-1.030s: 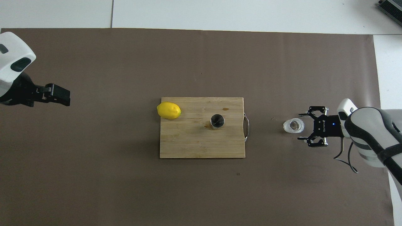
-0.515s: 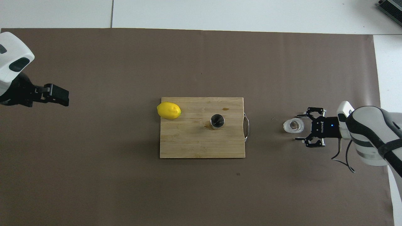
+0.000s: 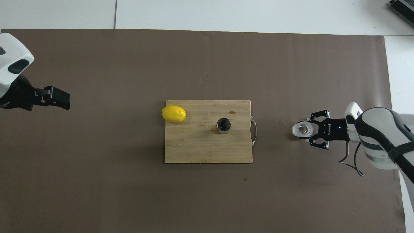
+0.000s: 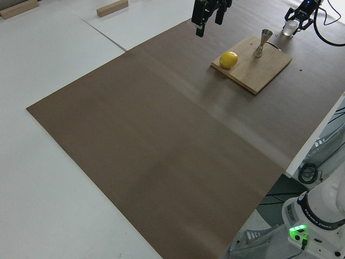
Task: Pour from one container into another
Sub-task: 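Lift the white cup and carry it above the steel cup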
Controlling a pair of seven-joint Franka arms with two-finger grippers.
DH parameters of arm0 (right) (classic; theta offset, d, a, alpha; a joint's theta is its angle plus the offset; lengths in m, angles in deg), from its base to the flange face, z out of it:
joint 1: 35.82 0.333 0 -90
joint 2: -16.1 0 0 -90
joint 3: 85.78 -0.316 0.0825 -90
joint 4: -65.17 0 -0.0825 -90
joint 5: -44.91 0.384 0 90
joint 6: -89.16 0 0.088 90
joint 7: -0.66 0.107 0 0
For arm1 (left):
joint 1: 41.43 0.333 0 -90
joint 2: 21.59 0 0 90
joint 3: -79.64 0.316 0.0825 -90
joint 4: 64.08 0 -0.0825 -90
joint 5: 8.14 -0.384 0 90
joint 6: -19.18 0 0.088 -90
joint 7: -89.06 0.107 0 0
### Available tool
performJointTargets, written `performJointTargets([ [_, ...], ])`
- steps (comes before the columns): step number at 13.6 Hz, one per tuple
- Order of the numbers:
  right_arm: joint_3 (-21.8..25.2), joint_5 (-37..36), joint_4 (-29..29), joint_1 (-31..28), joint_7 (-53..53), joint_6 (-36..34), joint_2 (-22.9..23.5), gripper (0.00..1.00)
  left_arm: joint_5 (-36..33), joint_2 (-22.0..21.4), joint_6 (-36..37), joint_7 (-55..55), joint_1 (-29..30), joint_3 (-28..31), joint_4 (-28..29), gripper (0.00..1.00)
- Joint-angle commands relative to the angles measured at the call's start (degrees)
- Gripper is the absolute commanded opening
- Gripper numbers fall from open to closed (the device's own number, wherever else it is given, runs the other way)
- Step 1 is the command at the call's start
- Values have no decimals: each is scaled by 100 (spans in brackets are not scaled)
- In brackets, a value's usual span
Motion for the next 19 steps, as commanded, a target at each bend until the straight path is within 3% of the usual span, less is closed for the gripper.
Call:
performJointTargets([
  [1, -53, 149, 5, 82, -66, -74, -43, 0, -93, -156, 52, 13, 9, 7, 142, 100],
  [7, -53, 149, 216, 451, 513, -30, -323, 0, -93, -156, 52, 13, 9, 7, 142, 100],
  [13, -53, -26, 629, 1136, 1751, 5, -544, 0, -93, -156, 8, 4, 0, 7, 142, 100],
  [19, -62, -1300, 1446, 1935, 3597, 23, -535, 0, -93, -156, 16, 39, 0, -2, 142, 100],
])
